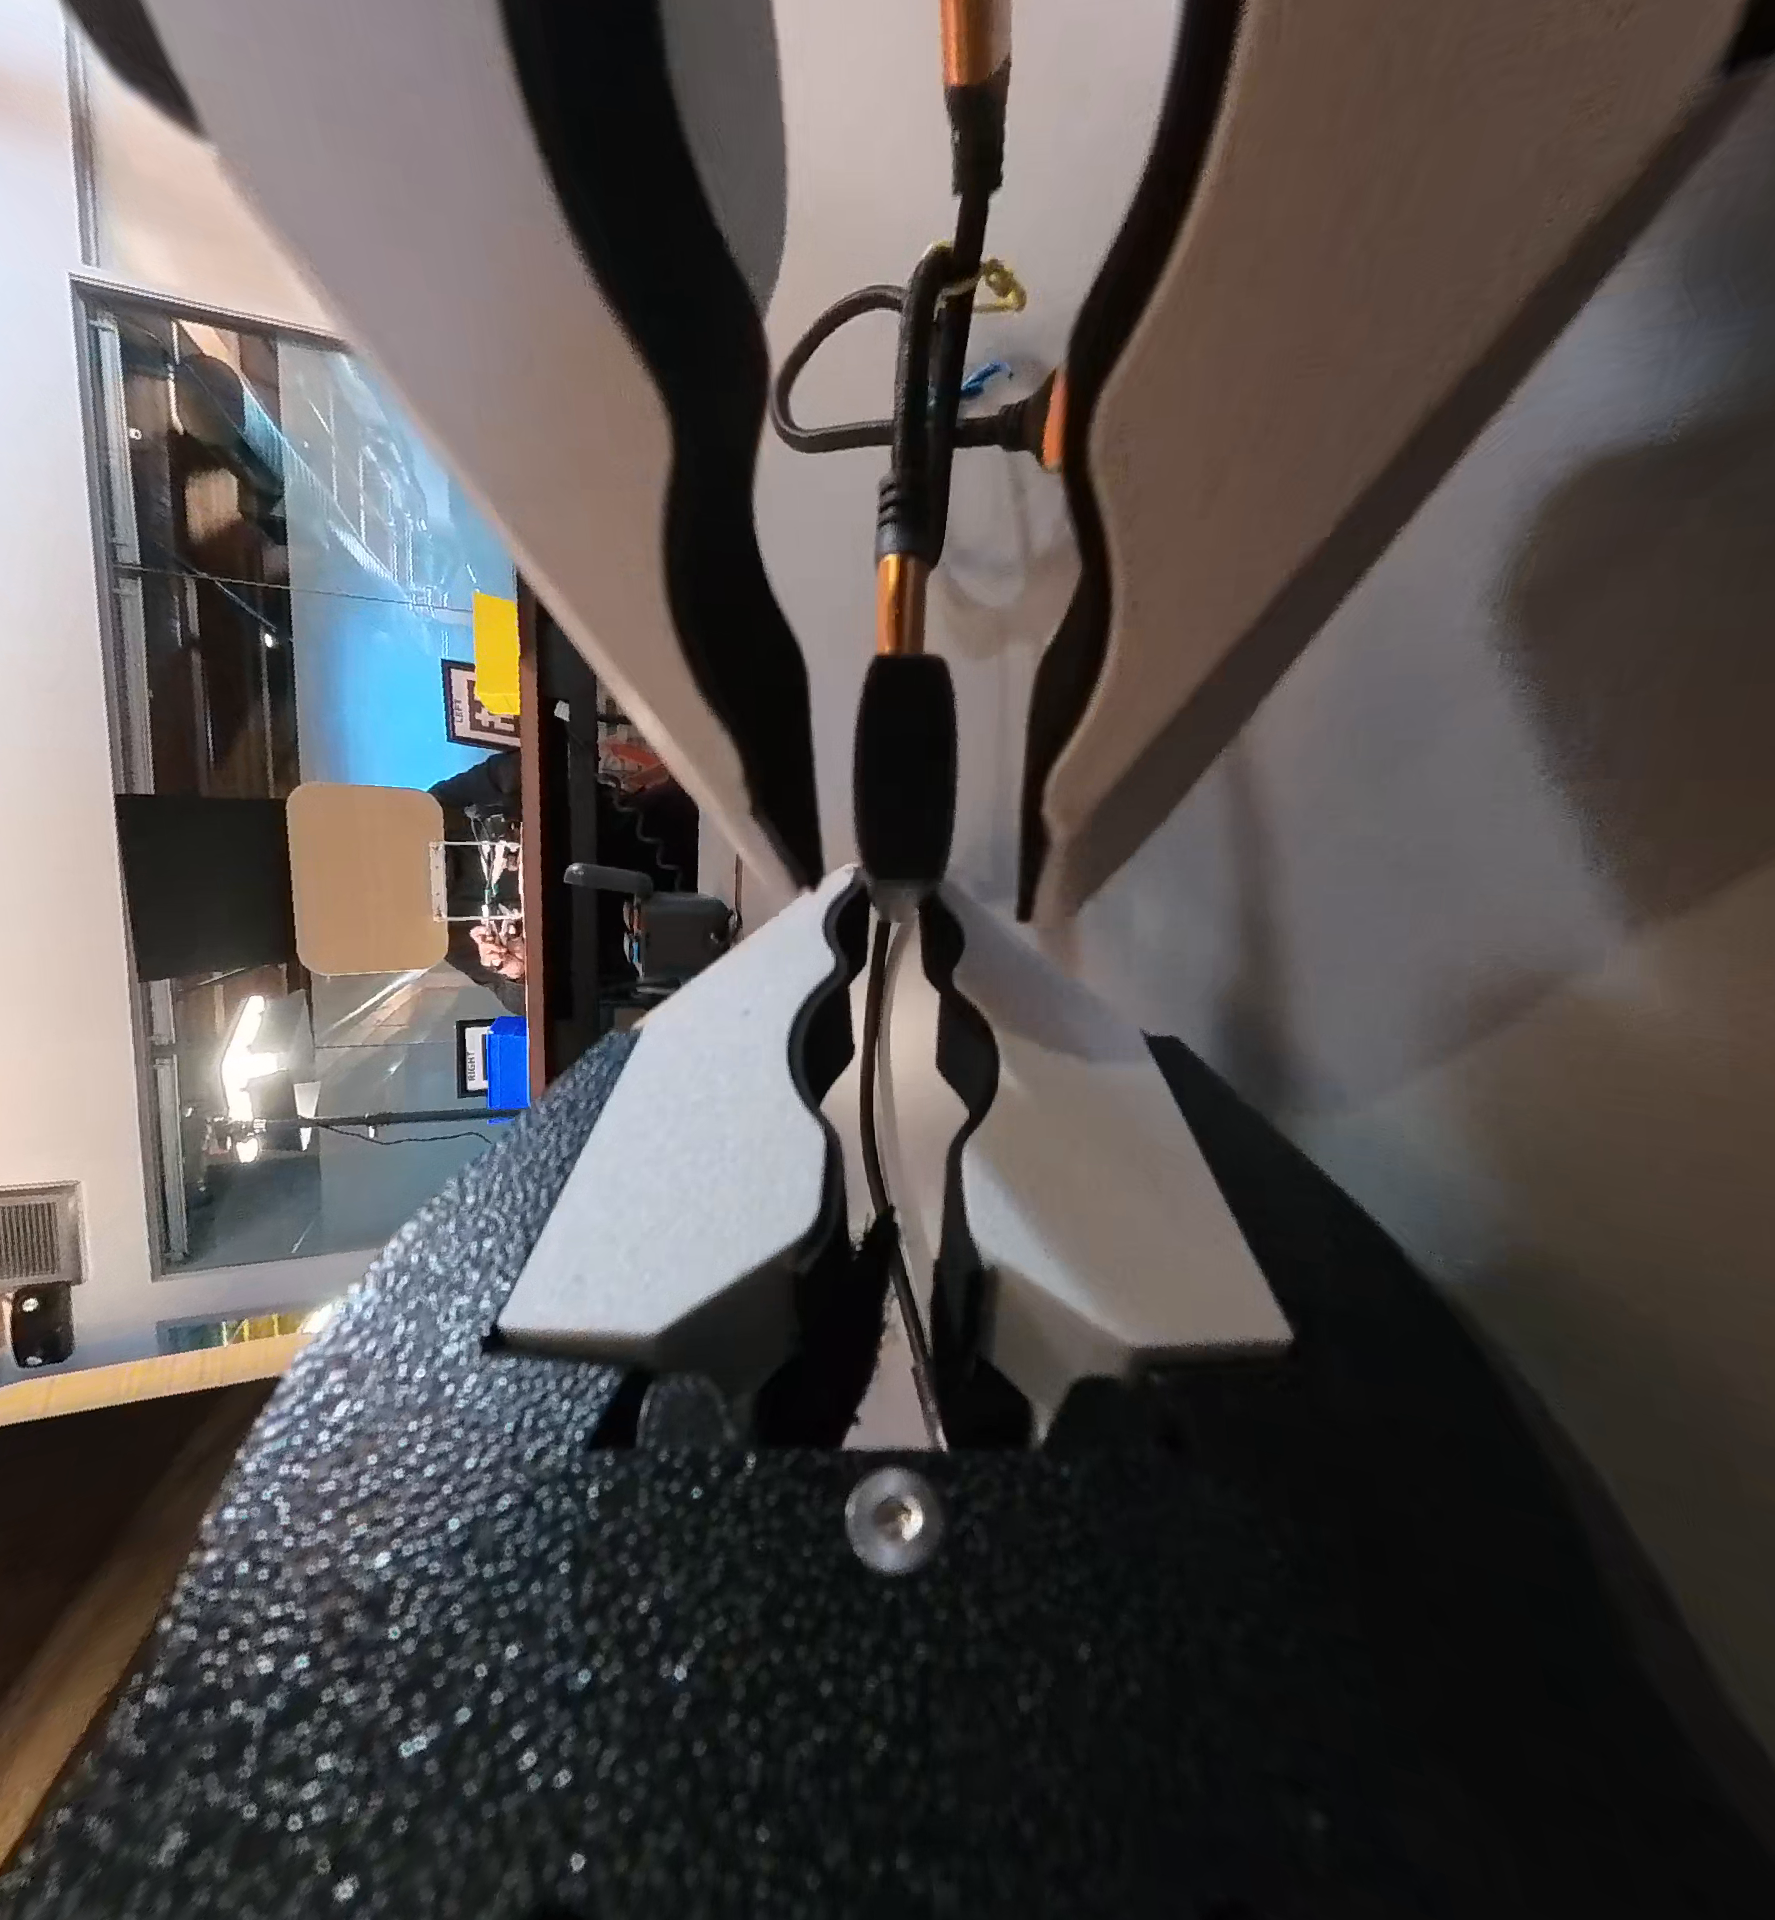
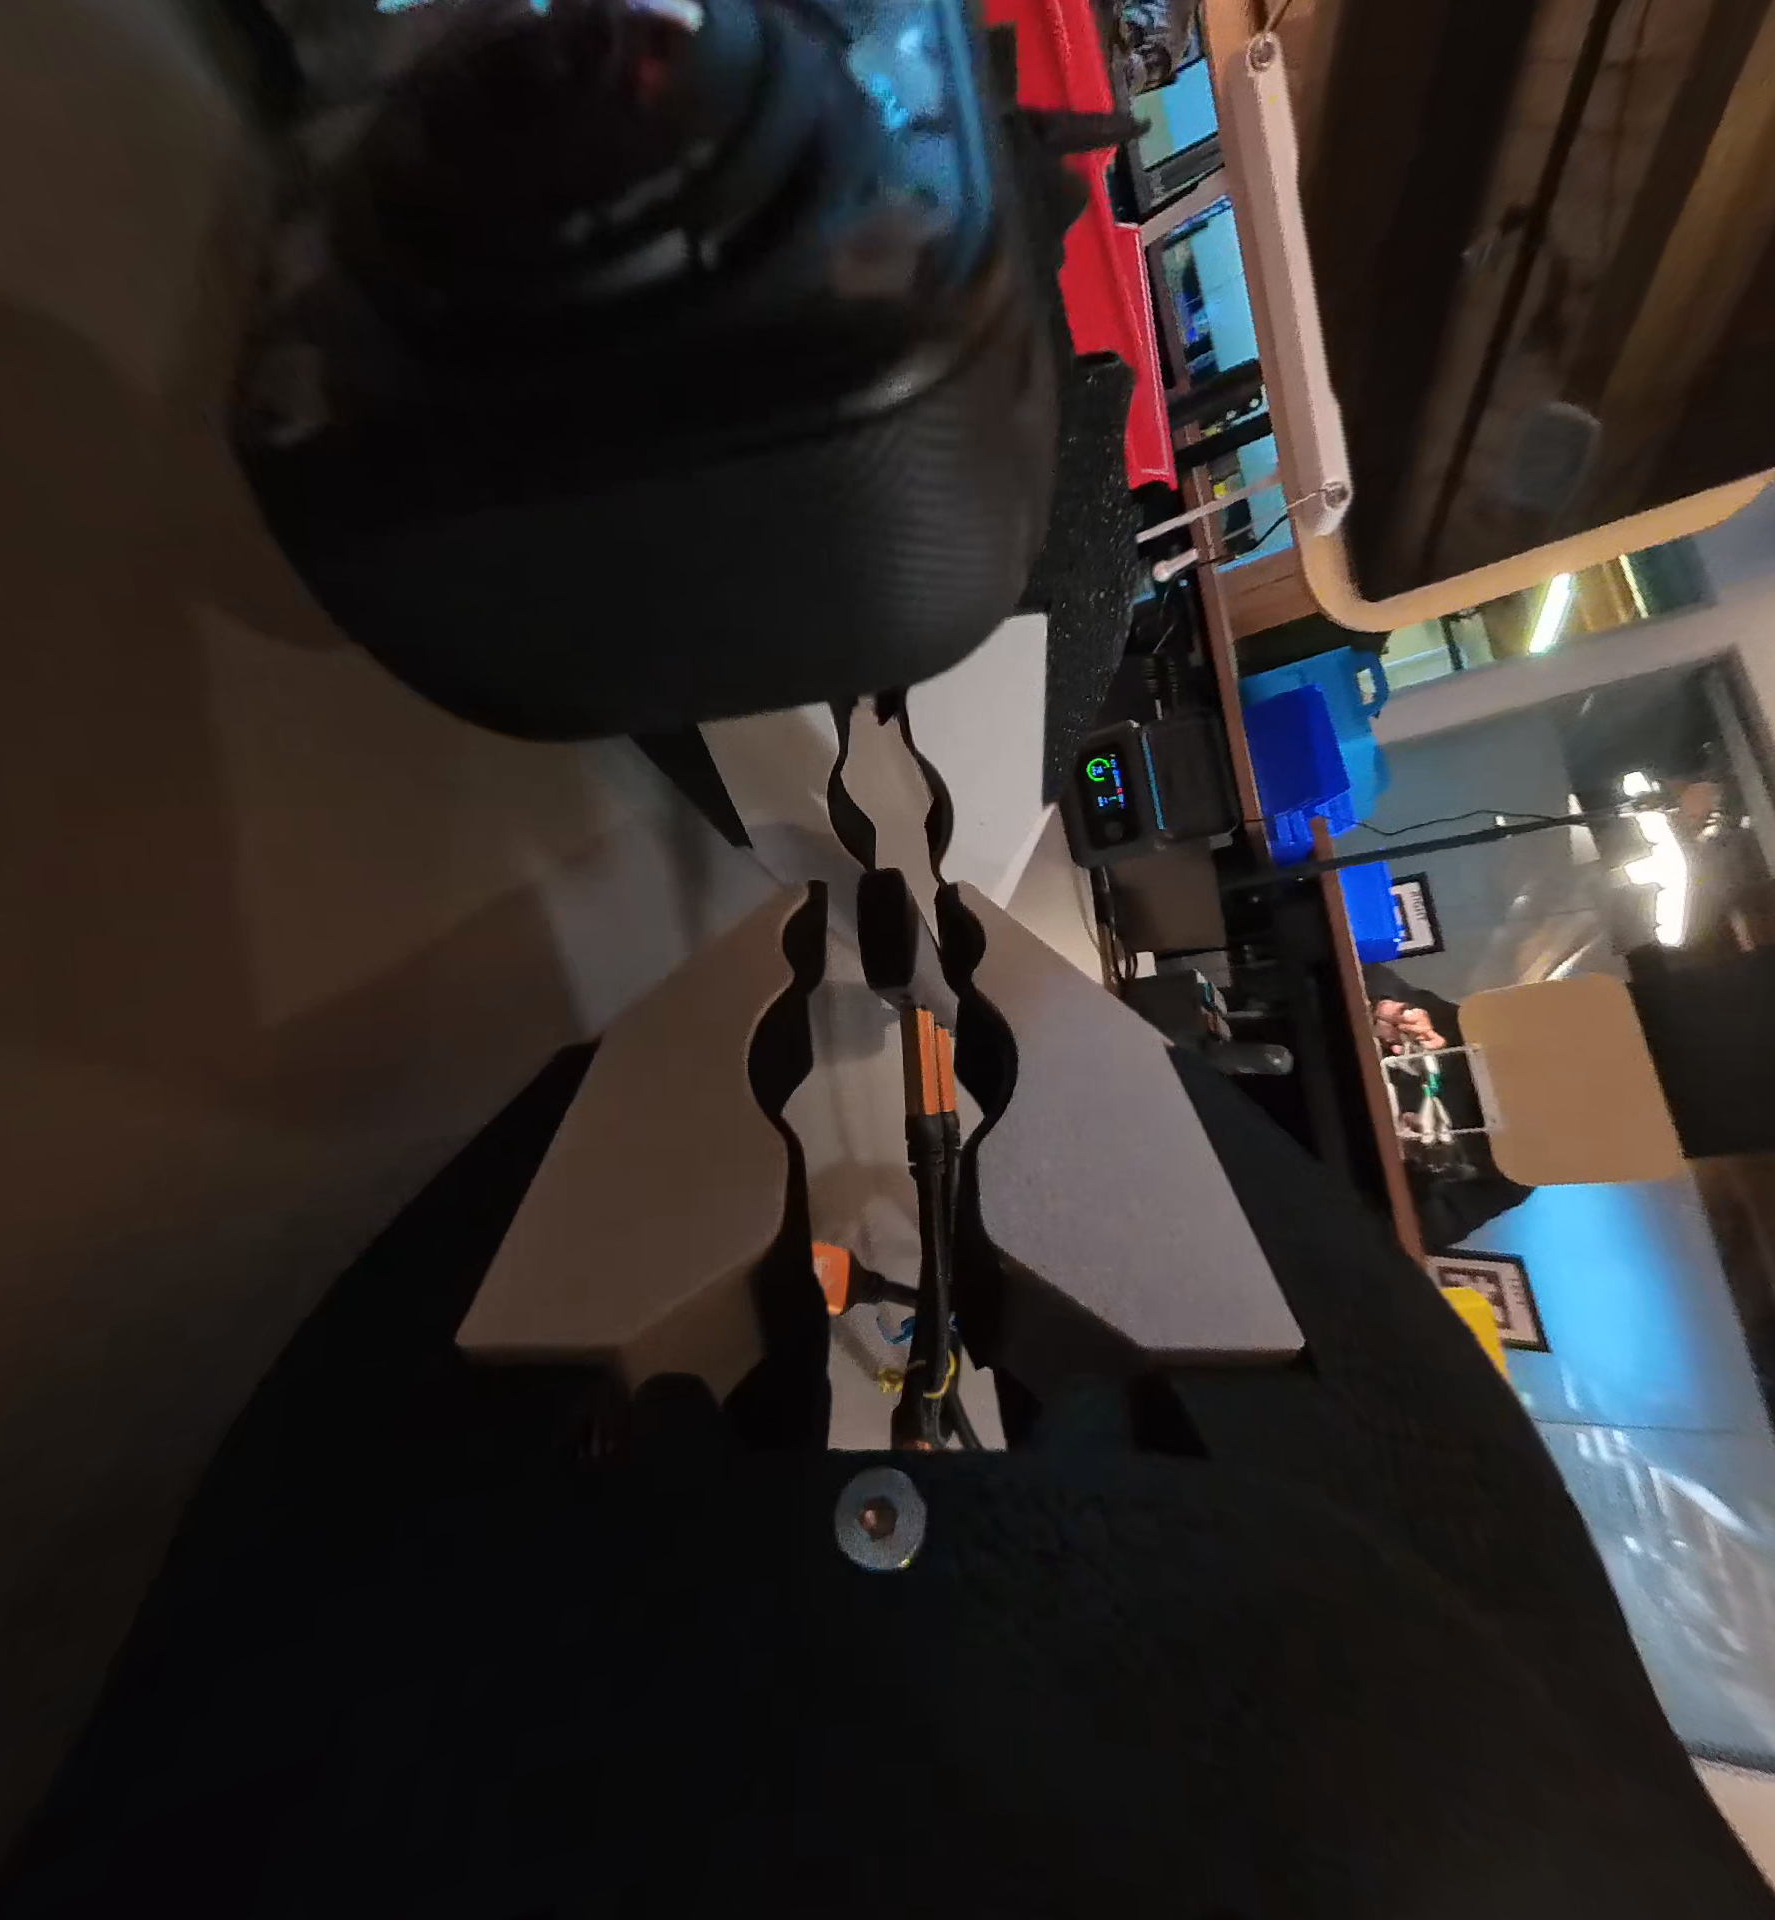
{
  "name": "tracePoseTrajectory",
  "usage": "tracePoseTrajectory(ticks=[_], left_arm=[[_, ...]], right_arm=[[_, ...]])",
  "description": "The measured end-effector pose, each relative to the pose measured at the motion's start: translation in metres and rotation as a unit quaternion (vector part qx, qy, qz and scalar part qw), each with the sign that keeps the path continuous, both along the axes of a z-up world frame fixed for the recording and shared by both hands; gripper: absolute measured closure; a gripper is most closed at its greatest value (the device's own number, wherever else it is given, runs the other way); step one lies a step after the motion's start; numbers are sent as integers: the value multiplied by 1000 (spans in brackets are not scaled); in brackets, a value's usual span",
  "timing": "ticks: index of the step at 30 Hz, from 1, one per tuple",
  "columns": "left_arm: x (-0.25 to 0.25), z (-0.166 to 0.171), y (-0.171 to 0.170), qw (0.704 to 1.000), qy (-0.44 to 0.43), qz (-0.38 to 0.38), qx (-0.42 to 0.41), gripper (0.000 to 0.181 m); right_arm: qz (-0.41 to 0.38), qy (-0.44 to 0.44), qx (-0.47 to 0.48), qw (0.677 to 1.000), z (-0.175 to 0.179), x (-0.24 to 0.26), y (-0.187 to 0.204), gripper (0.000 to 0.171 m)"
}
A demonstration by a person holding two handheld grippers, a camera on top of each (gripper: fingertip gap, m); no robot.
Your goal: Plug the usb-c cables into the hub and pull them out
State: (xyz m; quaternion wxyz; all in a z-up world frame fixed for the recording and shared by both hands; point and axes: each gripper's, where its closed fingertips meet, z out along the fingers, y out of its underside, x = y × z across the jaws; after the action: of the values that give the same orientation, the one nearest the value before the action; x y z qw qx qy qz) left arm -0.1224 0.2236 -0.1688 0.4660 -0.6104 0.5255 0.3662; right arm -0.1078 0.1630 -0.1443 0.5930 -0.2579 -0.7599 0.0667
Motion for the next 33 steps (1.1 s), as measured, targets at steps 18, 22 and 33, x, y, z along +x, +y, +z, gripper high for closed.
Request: tracePoseTrajectory(ticks=[18,22,33], left_arm=[[-1,5,1,999,-48,6,9,173],[-1,8,1,999,-48,7,19,172],[-1,8,2,999,-47,7,20,173]], right_arm=[[-37,8,74,997,3,2,17,163],[-46,8,80,996,3,3,21,164],[-53,4,86,995,2,4,24,164]])
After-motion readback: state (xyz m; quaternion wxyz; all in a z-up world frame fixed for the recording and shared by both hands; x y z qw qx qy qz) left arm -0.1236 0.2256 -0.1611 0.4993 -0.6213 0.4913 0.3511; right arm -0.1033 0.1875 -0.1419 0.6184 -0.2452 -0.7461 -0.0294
